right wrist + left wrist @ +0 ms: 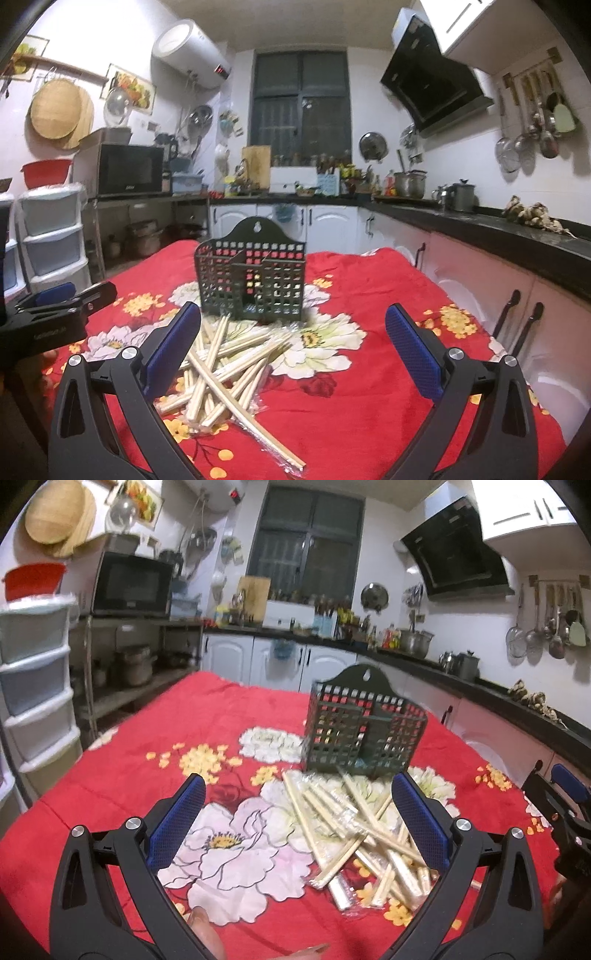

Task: Organize utensils
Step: 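Lower the left tool onto a wrapped chopstick and close it while the right tool grasps another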

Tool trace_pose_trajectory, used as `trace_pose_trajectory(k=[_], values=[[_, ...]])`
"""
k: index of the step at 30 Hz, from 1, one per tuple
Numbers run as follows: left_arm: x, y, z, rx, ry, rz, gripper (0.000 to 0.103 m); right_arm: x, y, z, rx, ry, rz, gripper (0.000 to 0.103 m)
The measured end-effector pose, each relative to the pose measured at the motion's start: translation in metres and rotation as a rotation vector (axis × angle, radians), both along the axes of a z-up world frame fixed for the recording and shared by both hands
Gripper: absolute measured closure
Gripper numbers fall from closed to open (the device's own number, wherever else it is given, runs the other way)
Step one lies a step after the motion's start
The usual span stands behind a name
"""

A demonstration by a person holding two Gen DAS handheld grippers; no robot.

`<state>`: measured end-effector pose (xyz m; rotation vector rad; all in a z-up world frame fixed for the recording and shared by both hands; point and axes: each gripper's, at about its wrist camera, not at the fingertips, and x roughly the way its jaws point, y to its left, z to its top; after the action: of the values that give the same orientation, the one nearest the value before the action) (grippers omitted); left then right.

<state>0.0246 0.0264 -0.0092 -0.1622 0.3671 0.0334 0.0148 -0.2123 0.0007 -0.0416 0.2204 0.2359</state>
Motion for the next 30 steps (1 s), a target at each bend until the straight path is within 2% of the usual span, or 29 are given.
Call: trace_pose_trajectory(k=[12,18,20,21,25,27,30], values=[[0.025,0.027,0.016,-0.016,0.072,-0.053,0.010,0.042,0.014,0.019,0.033,0.146,0.127,0.006],[0.056,0.041,0.021,-0.026,0.144,-0.068,0.010,0.063,0.033,0.015,-0.055,0.212,0.207,0.006],[0.069,0.043,0.020,-0.001,0.165,-0.069,0.010,0.067,0.043,0.010,-0.098,0.240,0.230,0.012],[0.080,0.044,0.019,0.007,0.192,-0.075,0.010,0.069,0.048,0.006,-0.120,0.257,0.246,0.019],[0.110,0.049,0.008,-0.028,0.276,-0.101,0.010,0.078,0.069,-0.013,-0.189,0.343,0.306,0.032],[0.127,0.052,-0.001,-0.062,0.324,-0.120,0.015,0.080,0.077,-0.021,-0.221,0.365,0.333,0.038],[0.142,0.052,-0.015,-0.084,0.373,-0.133,0.028,0.085,0.089,-0.030,-0.262,0.397,0.361,0.048]])
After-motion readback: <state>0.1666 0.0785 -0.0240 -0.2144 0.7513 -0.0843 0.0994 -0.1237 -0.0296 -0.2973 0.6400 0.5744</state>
